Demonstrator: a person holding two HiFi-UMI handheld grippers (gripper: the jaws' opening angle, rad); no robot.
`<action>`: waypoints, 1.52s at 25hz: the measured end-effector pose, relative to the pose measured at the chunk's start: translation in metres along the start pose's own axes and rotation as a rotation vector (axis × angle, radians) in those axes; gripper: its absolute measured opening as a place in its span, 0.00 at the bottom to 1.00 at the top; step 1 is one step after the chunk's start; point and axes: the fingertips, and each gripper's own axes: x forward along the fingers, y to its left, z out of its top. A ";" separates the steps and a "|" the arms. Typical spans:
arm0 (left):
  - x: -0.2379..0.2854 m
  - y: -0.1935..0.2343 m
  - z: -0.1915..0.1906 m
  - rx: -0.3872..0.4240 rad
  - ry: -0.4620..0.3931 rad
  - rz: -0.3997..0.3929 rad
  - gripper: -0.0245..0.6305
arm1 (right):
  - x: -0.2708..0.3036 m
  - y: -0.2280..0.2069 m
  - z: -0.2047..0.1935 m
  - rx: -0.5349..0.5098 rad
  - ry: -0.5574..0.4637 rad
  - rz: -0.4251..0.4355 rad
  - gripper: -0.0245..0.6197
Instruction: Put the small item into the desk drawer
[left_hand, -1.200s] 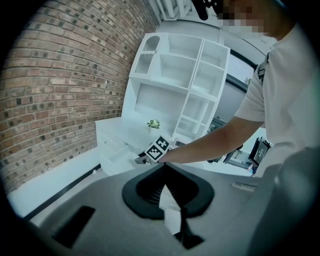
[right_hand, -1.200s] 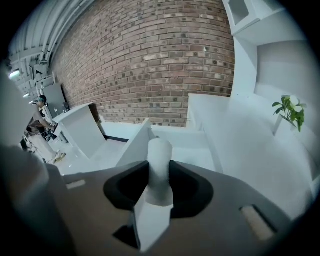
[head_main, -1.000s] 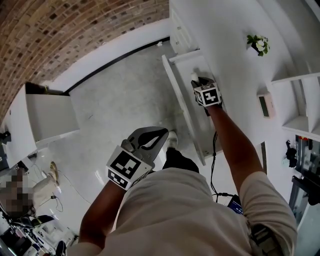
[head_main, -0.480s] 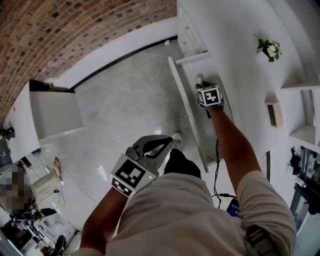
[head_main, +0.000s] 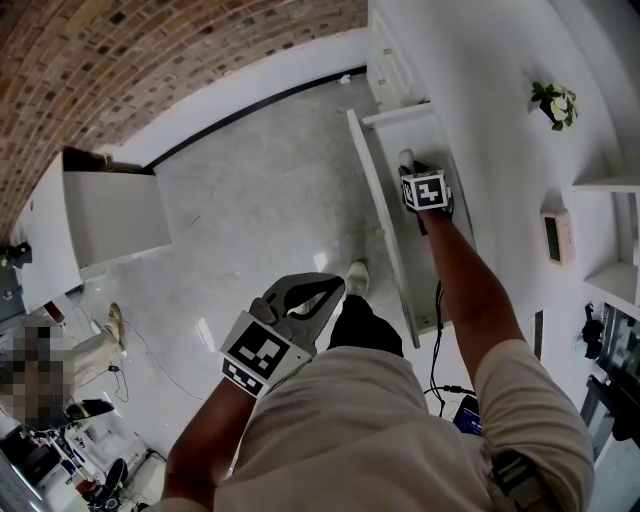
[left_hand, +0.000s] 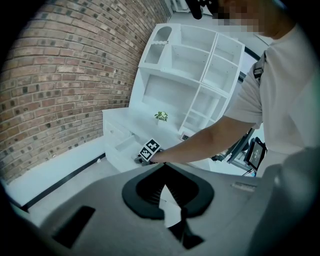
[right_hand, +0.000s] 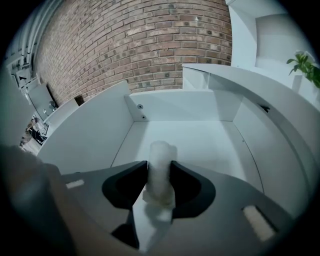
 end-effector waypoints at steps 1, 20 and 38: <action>-0.001 0.000 0.000 -0.001 -0.001 0.001 0.05 | 0.001 0.001 -0.001 0.002 0.004 0.000 0.30; -0.008 -0.013 0.006 0.028 -0.025 -0.046 0.05 | -0.033 0.006 0.015 -0.007 -0.062 -0.002 0.36; -0.083 -0.040 -0.008 0.125 -0.103 -0.161 0.05 | -0.160 0.060 0.019 -0.002 -0.243 -0.066 0.10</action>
